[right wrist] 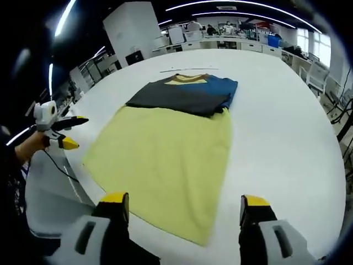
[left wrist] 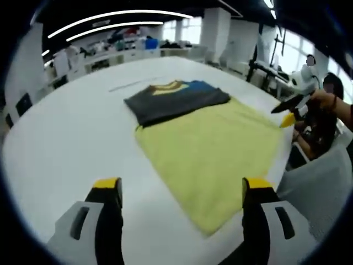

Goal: Fold the garment on the visible template until the final outline fits inside the template.

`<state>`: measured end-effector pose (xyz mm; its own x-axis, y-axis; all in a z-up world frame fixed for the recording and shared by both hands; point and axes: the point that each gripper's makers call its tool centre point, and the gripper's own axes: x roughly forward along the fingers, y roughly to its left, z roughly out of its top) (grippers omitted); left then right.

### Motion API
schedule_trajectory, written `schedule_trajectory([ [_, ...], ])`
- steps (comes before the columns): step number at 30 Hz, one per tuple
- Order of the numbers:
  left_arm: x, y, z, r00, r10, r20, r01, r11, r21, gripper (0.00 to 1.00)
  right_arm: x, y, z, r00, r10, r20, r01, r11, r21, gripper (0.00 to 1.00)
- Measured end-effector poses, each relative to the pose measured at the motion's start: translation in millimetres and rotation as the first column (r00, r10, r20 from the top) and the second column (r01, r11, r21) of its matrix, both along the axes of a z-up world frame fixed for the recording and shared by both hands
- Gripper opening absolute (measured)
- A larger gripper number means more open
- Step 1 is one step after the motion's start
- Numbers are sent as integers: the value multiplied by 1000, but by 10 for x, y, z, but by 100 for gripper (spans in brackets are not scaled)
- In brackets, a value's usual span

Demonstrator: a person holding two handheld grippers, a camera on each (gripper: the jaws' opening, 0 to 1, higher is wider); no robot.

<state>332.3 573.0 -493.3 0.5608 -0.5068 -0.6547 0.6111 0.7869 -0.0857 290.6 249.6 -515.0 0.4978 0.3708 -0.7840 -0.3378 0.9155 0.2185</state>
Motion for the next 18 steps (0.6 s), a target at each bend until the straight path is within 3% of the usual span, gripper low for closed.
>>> schedule_trajectory([
  [4, -68, 15, -46, 1000, -3, -31, 3, 1000, 12, 79, -66, -12, -38, 1000, -12, -13, 12, 1000, 7, 73],
  [8, -130, 55, -99, 998, 21, -64, -20, 1000, 15, 70, -168, -89, -140, 999, 11, -44, -15, 997, -77, 67],
  [14, -250, 102, -206, 992, 50, -119, -48, 999, 17, 57, -249, -129, -211, 997, -21, -75, 15, 997, -77, 51],
  [18, -320, 151, -284, 983, 78, -165, -77, 997, 11, 50, -281, -145, -230, 996, -32, -82, 25, 996, -83, 47],
])
